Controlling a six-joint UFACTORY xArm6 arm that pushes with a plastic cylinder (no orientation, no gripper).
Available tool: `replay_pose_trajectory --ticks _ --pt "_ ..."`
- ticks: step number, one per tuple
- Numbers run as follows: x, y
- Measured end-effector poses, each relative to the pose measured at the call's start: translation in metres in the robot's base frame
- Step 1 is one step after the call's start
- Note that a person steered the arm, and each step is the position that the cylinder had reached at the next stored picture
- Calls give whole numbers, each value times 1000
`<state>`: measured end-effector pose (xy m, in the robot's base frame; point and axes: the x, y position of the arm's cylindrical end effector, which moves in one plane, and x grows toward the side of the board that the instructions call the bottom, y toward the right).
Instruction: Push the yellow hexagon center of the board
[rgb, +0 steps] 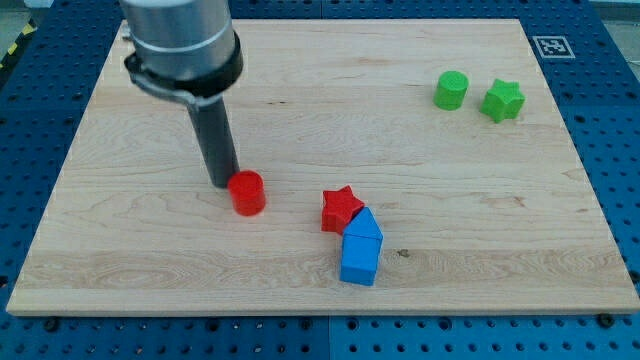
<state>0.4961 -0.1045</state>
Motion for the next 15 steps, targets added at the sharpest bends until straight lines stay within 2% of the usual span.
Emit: replay_pose_trajectory --ticks 3,4,5,7,10,11,13,15 --pt "75 46" --pt "82 30" --pt "76 -22" --pt "-22 -76" --pt "-230 -99" --pt "-259 -99" --pt "-262 -121" --pt "-262 -18"
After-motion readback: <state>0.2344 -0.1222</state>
